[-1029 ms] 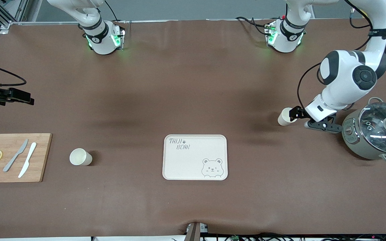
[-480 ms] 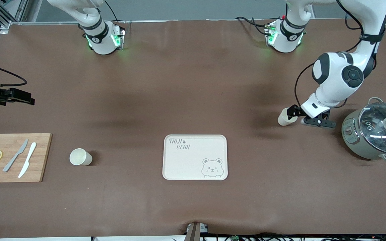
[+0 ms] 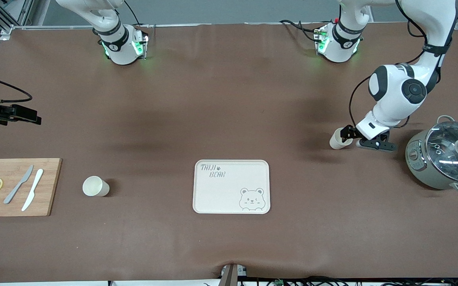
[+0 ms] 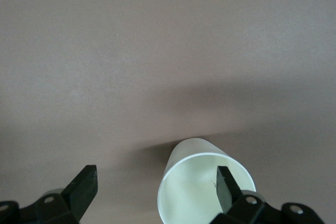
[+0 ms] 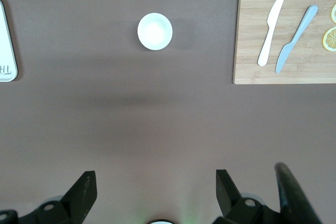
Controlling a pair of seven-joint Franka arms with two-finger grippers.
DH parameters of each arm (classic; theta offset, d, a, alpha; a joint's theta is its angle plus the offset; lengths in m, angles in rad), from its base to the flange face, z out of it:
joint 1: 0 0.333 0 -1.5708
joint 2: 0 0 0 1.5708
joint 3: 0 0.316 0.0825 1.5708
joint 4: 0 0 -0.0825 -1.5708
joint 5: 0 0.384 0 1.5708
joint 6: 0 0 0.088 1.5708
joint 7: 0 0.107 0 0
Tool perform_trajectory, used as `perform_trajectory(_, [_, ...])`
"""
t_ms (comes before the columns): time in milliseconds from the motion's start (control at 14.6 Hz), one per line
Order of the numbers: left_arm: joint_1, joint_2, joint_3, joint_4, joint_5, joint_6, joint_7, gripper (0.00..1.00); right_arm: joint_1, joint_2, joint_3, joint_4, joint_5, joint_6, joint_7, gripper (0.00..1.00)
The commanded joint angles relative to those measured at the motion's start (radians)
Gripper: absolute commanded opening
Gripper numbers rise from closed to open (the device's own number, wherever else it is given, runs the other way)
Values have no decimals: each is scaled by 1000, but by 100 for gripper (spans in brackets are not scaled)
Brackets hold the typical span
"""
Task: Place white IKEA cup upright on tray with both arms
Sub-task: 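Grasp the white cup with the left gripper and lift it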
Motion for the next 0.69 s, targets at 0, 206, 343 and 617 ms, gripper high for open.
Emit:
perform_trajectory(0, [13, -7, -8, -42, 17, 60, 12, 100, -5, -9, 6, -10, 5, 6, 18, 100])
perform_trajectory(206, [13, 8, -8, -65, 17, 113, 12, 100, -5, -9, 6, -10, 5, 6, 18, 100])
perform_trajectory(343, [13, 21, -8, -79, 17, 139, 12, 100, -5, -9, 6, -10, 5, 6, 18, 100])
perform_trajectory(617, [11, 60, -8, -97, 17, 198, 24, 100, -3, -9, 6, -10, 4, 15, 16, 100])
